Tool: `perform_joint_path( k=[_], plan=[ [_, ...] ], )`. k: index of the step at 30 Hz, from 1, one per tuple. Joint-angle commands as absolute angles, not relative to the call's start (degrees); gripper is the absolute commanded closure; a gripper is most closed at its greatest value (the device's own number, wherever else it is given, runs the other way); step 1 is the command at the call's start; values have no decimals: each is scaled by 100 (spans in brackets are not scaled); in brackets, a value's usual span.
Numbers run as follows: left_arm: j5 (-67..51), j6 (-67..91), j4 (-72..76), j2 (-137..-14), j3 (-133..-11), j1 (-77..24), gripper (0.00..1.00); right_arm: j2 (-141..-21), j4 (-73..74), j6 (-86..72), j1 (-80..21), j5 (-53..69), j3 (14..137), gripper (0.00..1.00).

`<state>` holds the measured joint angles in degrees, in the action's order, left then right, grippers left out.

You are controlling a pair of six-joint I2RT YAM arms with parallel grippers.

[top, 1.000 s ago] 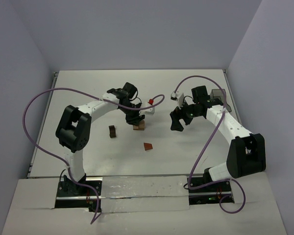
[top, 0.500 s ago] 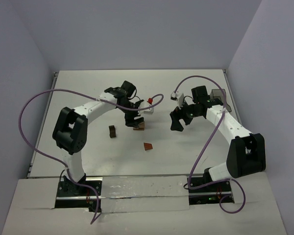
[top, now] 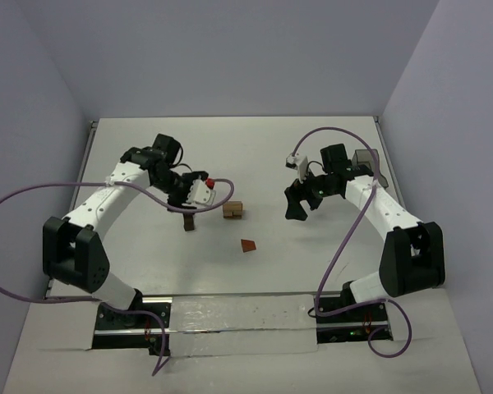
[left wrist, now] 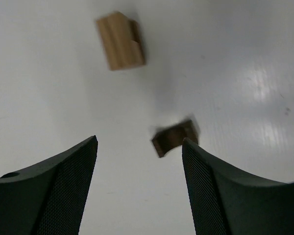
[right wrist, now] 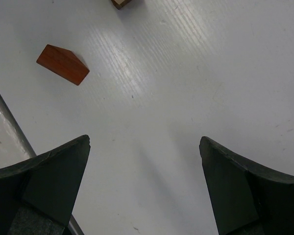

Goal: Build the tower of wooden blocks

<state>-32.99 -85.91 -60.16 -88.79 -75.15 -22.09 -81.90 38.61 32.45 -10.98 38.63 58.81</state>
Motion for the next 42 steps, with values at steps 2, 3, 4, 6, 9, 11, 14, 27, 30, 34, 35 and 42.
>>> perform_joint_path(
  k=[2, 3, 4, 6, 9, 11, 14, 27, 30, 34, 35, 42],
  plan=[
    [-2817, -9715, -6682, -9114, -7204, -2051, 27, -8229, 3846, 3263, -1055, 3871, 5934, 0],
    [-2775, -9693, -6640, -9128, -7134, -2051, 27, -8227, 3841, 3261, -1055, 3856, 5921, 0],
    [-2737, -9615, -6524, -9116, -7016, -2057, 28, -8230, 3839, 3259, -1055, 3848, 5915, 0],
    [-2657, -9463, -6299, -9076, -6721, -2057, 31, -8244, 3832, 3252, -1061, 3835, 5915, 0],
    [-2602, -8932, -5950, -9062, -6501, -2057, 39, -8288, 3832, 3234, -1060, 3844, 5939, 0],
    [-2633, -8491, -5709, -9101, -6415, -2064, 48, -8312, 3856, 3234, -1055, 3842, 5966, 0],
    [-2660, -8050, -5412, -9067, -6227, -2089, 55, -8309, 3858, 3240, -1055, 3835, 5962, 0],
    [-2162, -6388, -3599, -8901, -5394, -2411, 61, -8262, 3869, 3250, -1061, 3856, 5939, 0],
    [-2034, -6224, -3391, -8939, -5338, -2462, 63, -8262, 3873, 3255, -1055, 3852, 5933, 0],
    [-1942, -6095, -3216, -8964, -5273, -2487, 62, -8261, 3886, 3252, -1055, 3860, 5933, 0],
    [-1933, -6056, -3137, -8956, -5265, -2487, 62, -8253, 3893, 3252, -1055, 3876, 5933, 0],
    [-1854, -5915, -3015, -8883, -5282, -2487, 55, -8253, 3894, 3252, -1063, 3885, 5941, 0]
  ],
)
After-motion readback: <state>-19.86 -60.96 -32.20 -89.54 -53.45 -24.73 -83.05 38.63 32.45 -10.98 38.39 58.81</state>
